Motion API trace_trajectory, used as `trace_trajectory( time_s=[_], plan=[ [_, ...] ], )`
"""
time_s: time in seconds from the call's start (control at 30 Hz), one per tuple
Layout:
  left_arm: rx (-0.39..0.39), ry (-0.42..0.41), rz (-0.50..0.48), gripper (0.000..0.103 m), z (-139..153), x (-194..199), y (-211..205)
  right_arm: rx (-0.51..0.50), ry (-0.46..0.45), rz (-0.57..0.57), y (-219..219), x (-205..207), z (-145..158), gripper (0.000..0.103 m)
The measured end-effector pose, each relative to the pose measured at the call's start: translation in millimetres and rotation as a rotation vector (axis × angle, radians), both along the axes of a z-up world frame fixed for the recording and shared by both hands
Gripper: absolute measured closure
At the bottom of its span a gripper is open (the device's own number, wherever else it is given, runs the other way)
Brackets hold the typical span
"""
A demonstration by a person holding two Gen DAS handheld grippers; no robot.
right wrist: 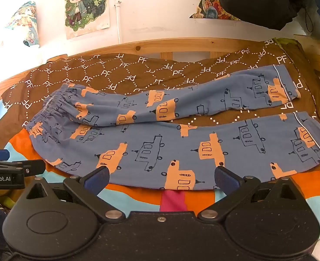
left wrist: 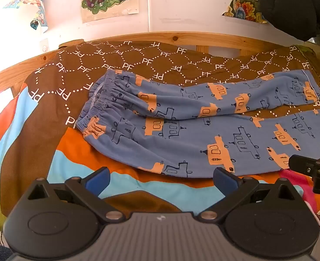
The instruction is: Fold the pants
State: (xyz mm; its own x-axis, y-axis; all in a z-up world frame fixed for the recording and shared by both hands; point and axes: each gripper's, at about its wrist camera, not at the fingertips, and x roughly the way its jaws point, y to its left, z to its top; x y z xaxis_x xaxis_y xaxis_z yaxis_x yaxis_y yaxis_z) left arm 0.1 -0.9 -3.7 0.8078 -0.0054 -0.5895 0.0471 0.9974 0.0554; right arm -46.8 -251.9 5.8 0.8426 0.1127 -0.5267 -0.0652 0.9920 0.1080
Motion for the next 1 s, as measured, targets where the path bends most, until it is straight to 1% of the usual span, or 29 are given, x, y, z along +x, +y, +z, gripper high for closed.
trace_trajectory(
  time_s=[0.6,1.0],
  plan=[
    [0.000,0.001,-0.001,0.000,-0.2,0.1,0.4,0.007,0.007,-0.001,-0.2,0.0,-1.2,0.001],
    [-0.006,0.016,0.003,0.000,-1.7,1.9,3.4,0.010,0.015,-0.001,-0.2,0.3,-2.9,0.001]
  ],
)
